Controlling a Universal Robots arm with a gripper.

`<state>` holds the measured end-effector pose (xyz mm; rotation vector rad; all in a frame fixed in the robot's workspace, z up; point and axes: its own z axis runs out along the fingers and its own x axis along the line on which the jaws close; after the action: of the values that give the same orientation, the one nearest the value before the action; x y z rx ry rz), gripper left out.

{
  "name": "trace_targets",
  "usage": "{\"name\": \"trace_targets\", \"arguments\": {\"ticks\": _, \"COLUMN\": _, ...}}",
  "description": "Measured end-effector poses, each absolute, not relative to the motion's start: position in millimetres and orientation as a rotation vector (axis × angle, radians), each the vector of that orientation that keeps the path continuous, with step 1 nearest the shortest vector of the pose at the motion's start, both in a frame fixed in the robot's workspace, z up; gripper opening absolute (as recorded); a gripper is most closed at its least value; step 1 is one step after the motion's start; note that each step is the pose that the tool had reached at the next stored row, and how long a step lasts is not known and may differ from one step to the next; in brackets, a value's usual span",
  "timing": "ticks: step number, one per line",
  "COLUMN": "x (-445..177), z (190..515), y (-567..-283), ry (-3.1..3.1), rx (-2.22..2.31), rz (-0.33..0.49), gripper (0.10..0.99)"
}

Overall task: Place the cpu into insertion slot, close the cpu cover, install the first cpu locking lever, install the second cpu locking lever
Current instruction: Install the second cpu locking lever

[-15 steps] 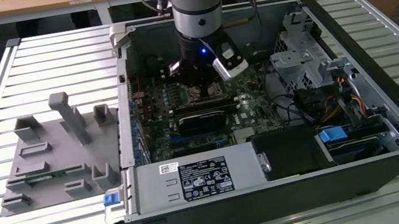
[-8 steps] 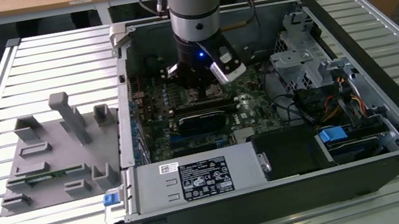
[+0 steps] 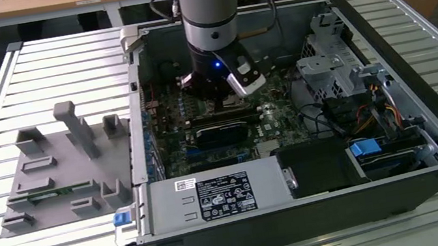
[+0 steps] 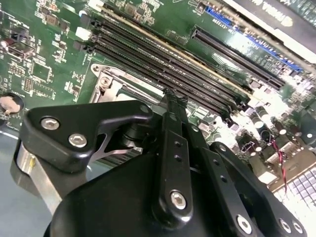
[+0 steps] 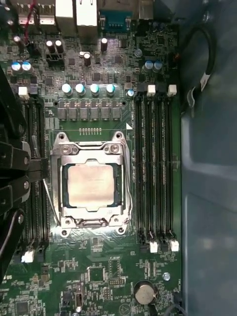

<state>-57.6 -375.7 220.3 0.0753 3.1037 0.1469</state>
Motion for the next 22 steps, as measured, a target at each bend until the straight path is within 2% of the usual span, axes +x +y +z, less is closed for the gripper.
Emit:
{"name": "trace_targets", "arguments": {"ticks": 6, "x": -66.0, "z": 218.0, "y": -387.0, "ry": 3.102, "rx": 0.076, "rz": 0.193, "gripper": 0.106}}
{"name": "trace_targets", "arguments": {"ticks": 22, "x": -74.6, "z": 202.7, "y": -387.3, "ry": 3.096, "rx": 0.071, "rz": 0.295, "gripper": 0.106}}
